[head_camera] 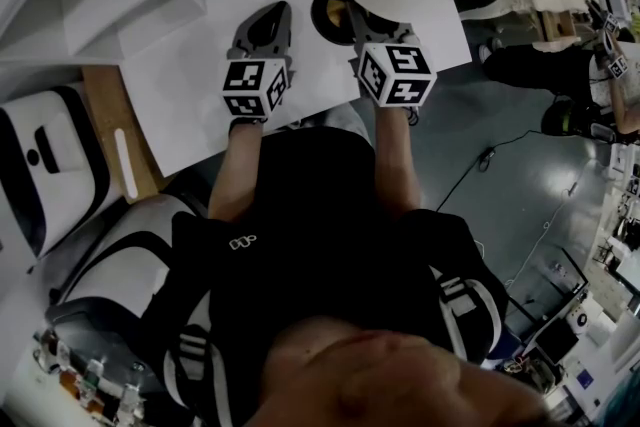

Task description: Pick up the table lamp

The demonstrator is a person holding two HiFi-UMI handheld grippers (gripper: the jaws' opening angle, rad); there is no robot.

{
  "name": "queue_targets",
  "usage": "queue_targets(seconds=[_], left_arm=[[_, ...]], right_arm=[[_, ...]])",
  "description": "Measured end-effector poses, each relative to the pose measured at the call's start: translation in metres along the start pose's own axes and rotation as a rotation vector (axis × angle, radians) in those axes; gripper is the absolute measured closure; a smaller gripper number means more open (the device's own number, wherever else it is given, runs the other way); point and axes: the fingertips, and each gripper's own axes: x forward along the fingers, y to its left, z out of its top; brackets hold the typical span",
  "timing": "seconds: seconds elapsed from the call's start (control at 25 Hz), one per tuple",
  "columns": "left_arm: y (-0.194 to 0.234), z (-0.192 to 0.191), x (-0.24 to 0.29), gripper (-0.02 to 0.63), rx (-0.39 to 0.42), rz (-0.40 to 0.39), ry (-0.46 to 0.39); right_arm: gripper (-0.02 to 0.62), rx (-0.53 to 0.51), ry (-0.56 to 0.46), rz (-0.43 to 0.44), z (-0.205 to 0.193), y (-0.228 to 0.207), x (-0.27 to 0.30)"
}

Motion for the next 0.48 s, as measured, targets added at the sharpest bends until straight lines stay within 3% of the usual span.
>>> queue_targets(seconds=[0.48], left_arm=[[-0.0003, -0.0057, 0.0029, 0.597, -0.001, 0.001, 0.011]], right_arm=[[0.492, -0.001, 0.016, 0.001, -0.0069, -0.0024, 0.0023]])
